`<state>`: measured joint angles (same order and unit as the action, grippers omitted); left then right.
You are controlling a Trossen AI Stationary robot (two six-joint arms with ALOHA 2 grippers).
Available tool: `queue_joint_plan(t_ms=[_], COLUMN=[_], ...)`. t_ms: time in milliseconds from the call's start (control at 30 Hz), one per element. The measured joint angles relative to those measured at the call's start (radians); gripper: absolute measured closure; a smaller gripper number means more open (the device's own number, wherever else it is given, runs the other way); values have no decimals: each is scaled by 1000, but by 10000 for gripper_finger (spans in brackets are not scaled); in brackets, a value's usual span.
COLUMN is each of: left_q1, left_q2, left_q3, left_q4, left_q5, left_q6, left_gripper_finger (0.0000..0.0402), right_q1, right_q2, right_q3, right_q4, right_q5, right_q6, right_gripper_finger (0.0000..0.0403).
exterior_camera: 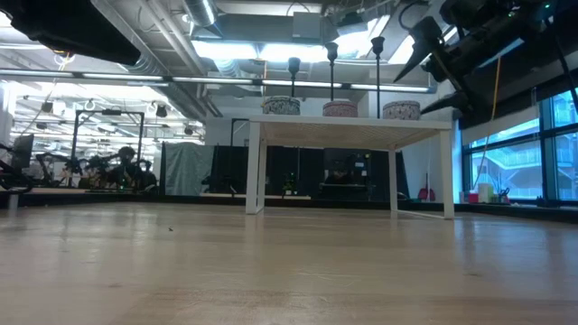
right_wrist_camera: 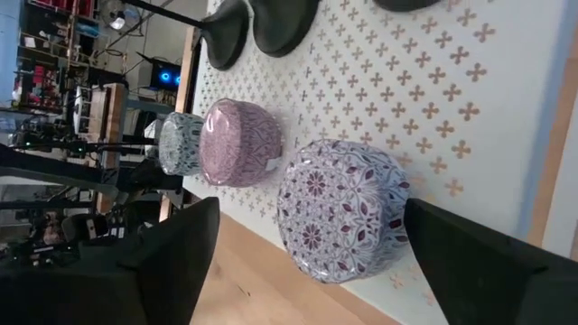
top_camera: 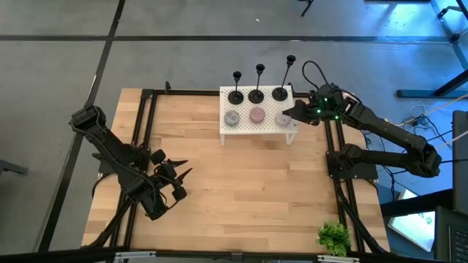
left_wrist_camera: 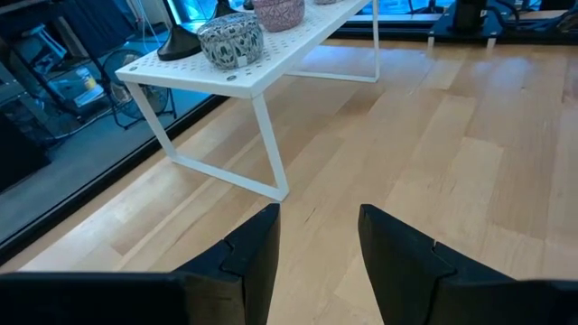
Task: Pick & Place candle stick holders
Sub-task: Put the red scented candle on the shelf aligned with the other scented candle
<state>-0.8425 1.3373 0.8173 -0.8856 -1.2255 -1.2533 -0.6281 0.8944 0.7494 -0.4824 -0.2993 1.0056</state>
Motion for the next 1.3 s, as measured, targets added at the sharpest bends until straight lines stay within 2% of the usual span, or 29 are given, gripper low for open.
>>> queue_joint_plan(t_ms=[133,367,433,533,733,833,1133,1300], left_q1=[0,0,0,0,0,0,0,0], left_q2=[0,0,0,0,0,0,0,0], left_q3=[0,0,0,0,0,0,0,0], left_q4=[0,0,0,0,0,0,13,22], left_q5=[0,0,0,0,0,0,0,13], left_q6=[0,0,0,0,0,0,0,10], left_gripper_finger=[254,254,254,254,254,254,254,254], right_q1=[-8,-13,-12,-6,55,133,417,568], right_q2=[-9,-79,-100,-120,-152,-176,-174,-173], right_q3=[0,0,0,0,0,0,0,0], right_q4=[14,81,114,196,407,417,327,215], right_q5=[32,180,180,67,-269,-330,-158,31], right_q6=[-39,-116,-139,-179,-192,-203,-259,-268], right_gripper_finger=[49,49,49,49,49,49,50,53])
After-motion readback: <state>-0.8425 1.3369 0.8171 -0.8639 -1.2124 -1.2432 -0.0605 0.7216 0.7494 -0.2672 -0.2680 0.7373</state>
